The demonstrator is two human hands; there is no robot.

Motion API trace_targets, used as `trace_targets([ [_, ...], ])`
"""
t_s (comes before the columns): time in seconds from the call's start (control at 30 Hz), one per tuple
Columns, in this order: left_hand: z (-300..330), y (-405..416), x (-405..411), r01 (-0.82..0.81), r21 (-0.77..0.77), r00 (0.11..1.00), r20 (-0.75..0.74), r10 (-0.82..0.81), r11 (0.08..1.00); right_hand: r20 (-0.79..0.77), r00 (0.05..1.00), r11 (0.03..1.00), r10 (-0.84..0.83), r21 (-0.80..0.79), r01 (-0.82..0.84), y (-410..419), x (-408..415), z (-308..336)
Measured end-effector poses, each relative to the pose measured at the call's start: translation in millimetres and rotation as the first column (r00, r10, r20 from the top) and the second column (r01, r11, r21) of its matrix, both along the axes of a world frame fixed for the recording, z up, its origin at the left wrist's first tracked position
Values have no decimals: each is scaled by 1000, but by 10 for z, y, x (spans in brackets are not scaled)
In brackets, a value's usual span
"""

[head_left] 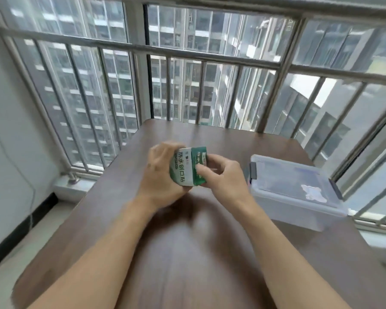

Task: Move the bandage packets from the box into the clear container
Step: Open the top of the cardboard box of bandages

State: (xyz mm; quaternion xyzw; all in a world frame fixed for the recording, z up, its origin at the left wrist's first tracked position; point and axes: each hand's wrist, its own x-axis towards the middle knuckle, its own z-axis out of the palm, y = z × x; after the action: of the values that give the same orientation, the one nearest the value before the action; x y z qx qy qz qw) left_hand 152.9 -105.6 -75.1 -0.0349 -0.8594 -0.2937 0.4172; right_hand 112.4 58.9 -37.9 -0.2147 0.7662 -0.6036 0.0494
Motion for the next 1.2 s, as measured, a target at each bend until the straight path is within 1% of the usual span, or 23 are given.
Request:
trace_targets([
  [0.07, -5, -5, 1, -16, -30, 1000, -7, 15, 999, -50, 999, 1000, 3, 1, -3, -21, 19, -55],
  [0.2, -28, 16, -14, -20, -46, 999, 24, 22, 999, -104, 995, 1000, 4, 10, -3, -12, 44, -89],
  [0.3, -29, 66, -19, -16, -96, 998, 60, 22, 995, -161, 986, 998, -39, 40, 46, -9, 100, -99],
  [0.37, -44, 100, -15, -8, -97, 998, 66, 14, 995, -230, 970, 994, -74, 67, 91, 5, 135, -112],
  [0.47, -52, 132, -2, 29, -91, 996, 92, -20, 995, -380, 914, 972, -143, 120, 202, 1, 176, -122],
  [0.53, -50, 139, -2, 44, -103, 993, 110, -33, 994, -434, 886, 957, -162, 151, 248, -18, 182, -152],
  [0.63, -42, 160, -17, 40, -94, 993, 112, -29, 995, -466, 867, 940, -175, 183, 288, -37, 204, -150],
  [0.8, -24, 180, -16, 30, -73, 993, 118, -21, 997, -490, 854, 928, -173, 208, 308, -40, 224, -114],
  [1.03, 2, 188, -21, 43, -68, 992, 125, -34, 997, -506, 848, 925, -158, 226, 307, -9, 225, -61],
  [1.2, 1, 215, -15, 49, -55, 994, 102, -43, 997, -524, 844, 916, -115, 273, 294, 21, 221, -36],
])
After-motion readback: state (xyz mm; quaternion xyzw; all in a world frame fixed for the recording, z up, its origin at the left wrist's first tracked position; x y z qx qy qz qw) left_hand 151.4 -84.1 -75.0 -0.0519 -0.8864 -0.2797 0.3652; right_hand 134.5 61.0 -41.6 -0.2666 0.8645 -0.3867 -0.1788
